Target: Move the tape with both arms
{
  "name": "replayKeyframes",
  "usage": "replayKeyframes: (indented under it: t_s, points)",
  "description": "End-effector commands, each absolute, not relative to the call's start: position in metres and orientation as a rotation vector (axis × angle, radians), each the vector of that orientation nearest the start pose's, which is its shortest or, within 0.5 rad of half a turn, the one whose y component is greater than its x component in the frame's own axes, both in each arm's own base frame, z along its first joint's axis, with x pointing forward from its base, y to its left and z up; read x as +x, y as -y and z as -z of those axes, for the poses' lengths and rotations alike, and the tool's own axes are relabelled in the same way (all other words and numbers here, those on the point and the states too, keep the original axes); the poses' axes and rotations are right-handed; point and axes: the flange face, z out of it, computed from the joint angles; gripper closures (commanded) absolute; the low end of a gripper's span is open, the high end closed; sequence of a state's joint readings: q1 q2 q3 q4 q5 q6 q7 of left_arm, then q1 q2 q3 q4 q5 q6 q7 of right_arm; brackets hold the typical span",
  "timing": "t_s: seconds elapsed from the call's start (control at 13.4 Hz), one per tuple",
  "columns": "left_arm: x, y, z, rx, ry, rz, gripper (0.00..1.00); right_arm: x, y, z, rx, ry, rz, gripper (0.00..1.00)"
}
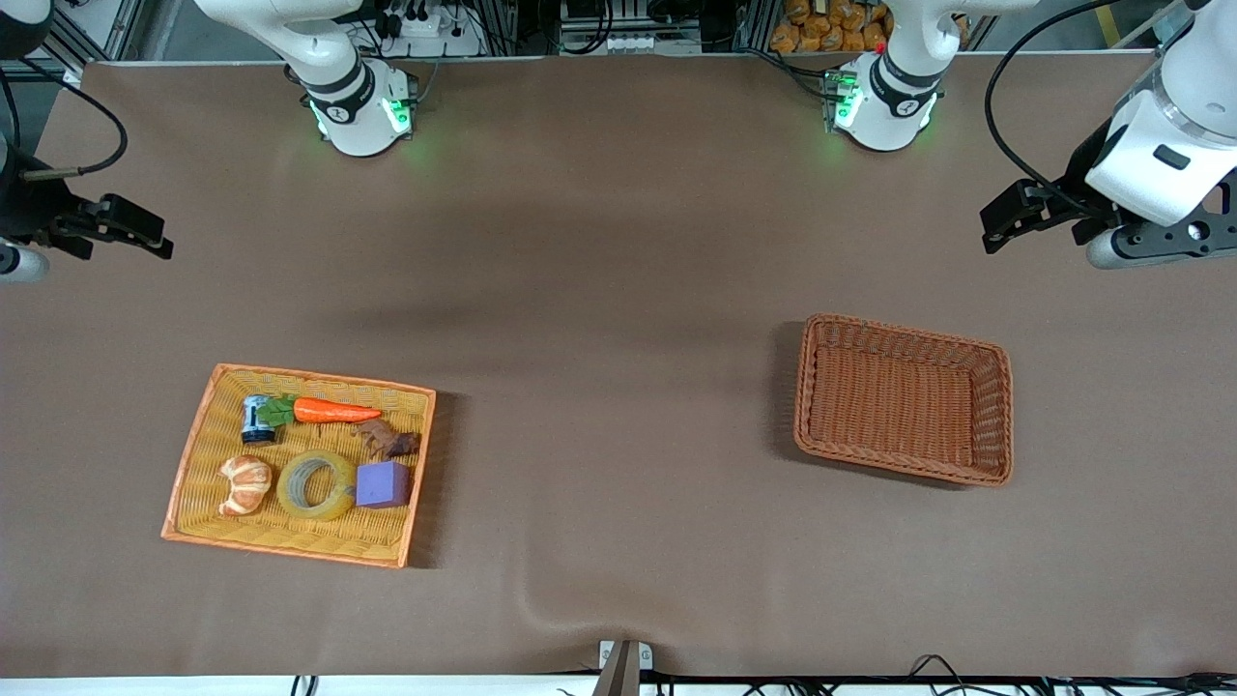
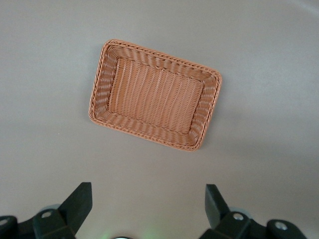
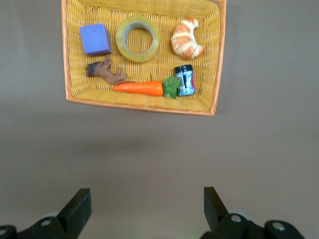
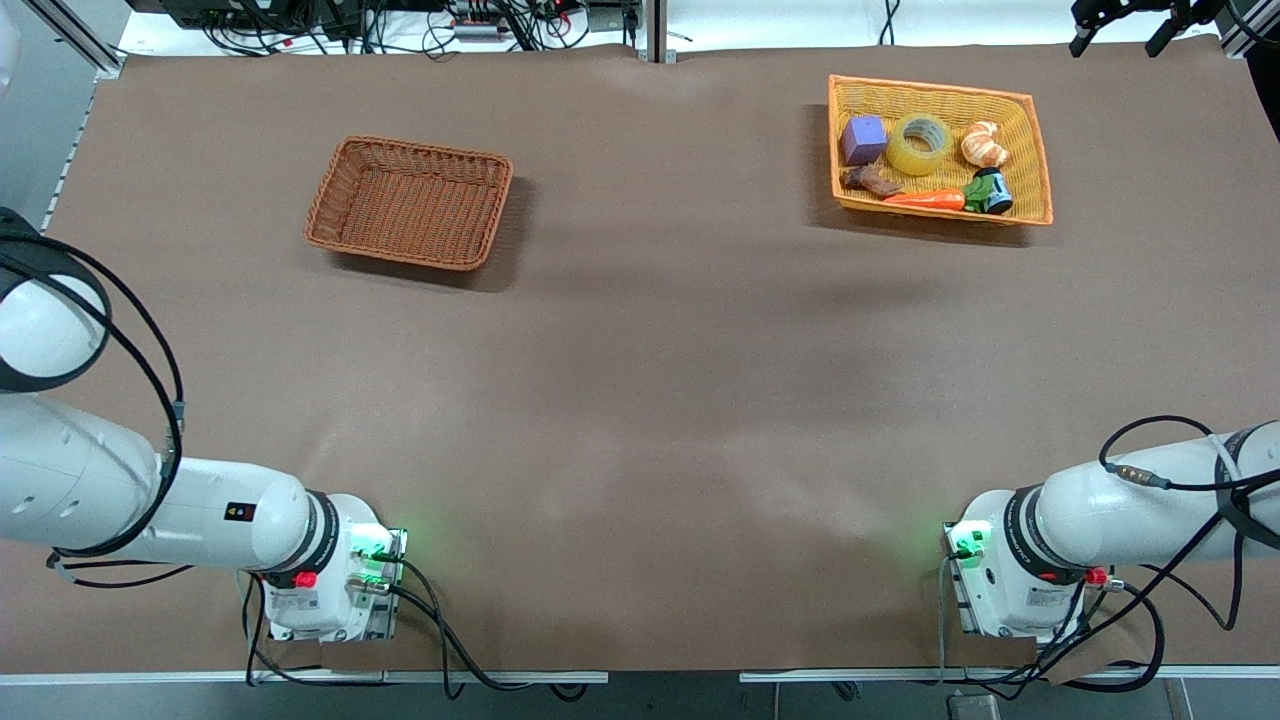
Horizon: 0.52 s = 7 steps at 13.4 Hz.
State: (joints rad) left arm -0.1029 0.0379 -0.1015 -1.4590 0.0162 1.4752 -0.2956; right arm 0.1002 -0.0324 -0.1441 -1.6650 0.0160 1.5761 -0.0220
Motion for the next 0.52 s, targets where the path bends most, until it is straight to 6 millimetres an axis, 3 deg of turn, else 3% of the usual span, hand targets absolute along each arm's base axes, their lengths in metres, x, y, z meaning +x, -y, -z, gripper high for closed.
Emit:
replayKeyframes:
  t_s: [0.0,0.45]
  points:
    - [0.547,0.110,-0.652,-3.131,0.160,-0.017,0.00,0.558,0.028,-0.583,-3.132,-0.056,-0.072,0.00]
    - [0.543,0.105,-0.655,-3.131,0.167,-0.020,0.00,0.609,0.026,-0.499,-3.144,-0.065,-0.106,0.00]
